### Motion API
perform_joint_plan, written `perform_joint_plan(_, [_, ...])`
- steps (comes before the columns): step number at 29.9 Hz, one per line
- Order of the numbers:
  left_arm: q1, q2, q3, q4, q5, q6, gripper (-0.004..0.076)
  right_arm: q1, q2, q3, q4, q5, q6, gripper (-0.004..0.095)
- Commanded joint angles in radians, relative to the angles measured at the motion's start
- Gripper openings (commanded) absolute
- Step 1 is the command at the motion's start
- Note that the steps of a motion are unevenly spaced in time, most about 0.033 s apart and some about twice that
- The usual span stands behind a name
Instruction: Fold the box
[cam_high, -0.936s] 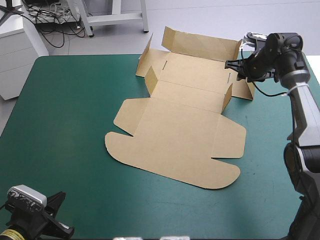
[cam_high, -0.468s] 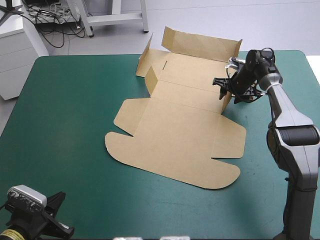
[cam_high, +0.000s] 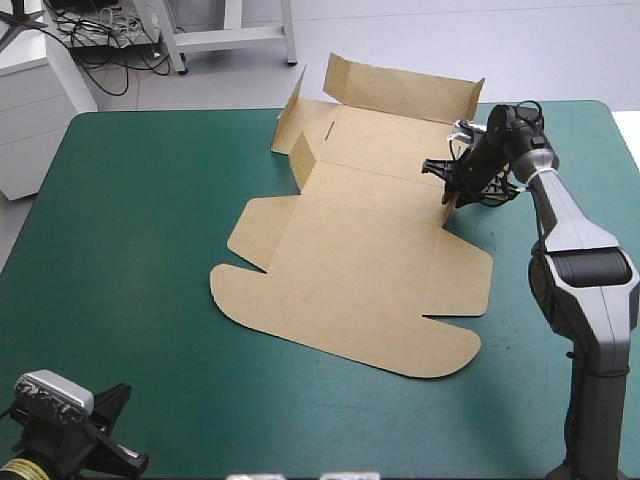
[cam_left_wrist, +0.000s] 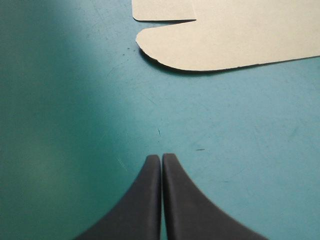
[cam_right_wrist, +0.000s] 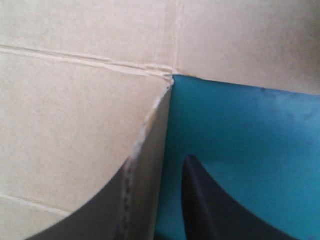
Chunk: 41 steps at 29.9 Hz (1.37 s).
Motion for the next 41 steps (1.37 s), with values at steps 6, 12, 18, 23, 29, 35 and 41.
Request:
perform_joint_plan(6, [-0.003, 0.015, -0.029, 0.000, -0.067, -0.002, -0.0010, 0.003, -0.067, -0.076, 0.003, 0.010, -0.012, -0.0014])
perform_joint_plan(12, [-0.003, 0.015, -0.029, 0.000, -0.067, -0.002, -0.0010, 0.003, -0.070, -0.091, -0.021, 0.030, -0.046, -0.0014])
perform_joint_plan(18, [-0.003, 0.015, -0.029, 0.000, -0.067, -0.002, -0.0010, 0.038, -0.070, -0.091, -0.020, 0.030, -0.186, -0.0014])
perform_joint_plan(23, [-0.003, 0.015, -0.029, 0.000, -0.067, -0.002, -0.0010, 0.122, -0.070, -0.091, -0.077, 0.030, -0.324, -0.0014])
perform_joint_plan(29, [-0.003, 0.015, -0.029, 0.000, -0.067, -0.002, -0.0010, 0.256, -0.070, -0.093, -0.238, 0.030, -0.476, -0.0014])
perform_joint_plan(35, [-0.003, 0.015, -0.029, 0.000, -0.067, -0.002, -0.0010, 0.343, -0.070, -0.095, -0.246, 0.019, -0.615, -0.0014])
perform_joint_plan(41, [-0.003, 0.015, -0.029, 0.000, -0.067, -0.002, -0.0010, 0.421, -0.068, -0.145, -0.241, 0.015, -0.758, -0.0015])
